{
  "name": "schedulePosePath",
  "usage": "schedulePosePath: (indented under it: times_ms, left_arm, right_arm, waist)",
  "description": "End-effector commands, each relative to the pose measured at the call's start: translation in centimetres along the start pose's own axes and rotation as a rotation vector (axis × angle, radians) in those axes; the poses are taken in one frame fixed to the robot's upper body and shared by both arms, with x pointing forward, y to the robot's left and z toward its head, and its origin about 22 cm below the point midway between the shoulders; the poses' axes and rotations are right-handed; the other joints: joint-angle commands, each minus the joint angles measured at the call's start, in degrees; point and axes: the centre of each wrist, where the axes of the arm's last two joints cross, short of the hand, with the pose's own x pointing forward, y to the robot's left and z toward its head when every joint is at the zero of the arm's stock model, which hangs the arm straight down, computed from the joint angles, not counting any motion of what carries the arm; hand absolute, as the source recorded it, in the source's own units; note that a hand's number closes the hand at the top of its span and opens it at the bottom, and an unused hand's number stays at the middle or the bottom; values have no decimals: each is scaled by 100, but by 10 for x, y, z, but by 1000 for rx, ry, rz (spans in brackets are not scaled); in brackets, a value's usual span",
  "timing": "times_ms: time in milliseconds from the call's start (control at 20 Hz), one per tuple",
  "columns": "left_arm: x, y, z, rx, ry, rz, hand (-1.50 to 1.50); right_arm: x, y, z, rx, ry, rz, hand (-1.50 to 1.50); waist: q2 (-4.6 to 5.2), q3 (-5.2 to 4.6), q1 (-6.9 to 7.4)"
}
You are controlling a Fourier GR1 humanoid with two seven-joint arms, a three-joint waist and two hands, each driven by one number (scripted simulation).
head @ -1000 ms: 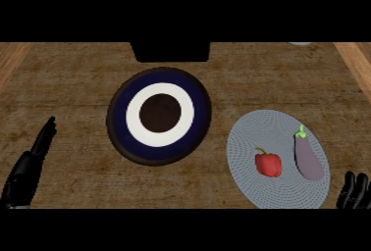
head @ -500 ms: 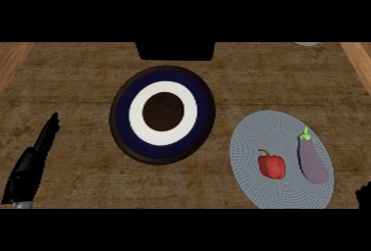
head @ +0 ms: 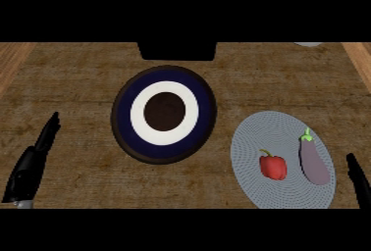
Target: Pick the bell pepper from the placemat and place it in the plate
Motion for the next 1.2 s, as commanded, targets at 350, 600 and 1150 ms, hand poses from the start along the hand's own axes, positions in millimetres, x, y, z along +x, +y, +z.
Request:
schedulePosePath:
  times_ms: [350,600,1150]
  left_arm:
    - [-19,0,4,6,15,-1,0]
    - [-15,-16,16,23,9,-14,0]
    - [-8,21,-5,11,16,13,0]
  right_arm:
    - [10,22,-41,218,112,247,-150]
    - [-7,21,-62,252,121,220,-150]
    - [-23,42,-85,354,167,256,-150]
  waist:
    - [-31,14,-98]
    - [-37,18,-108]
    - [-34,16,-123]
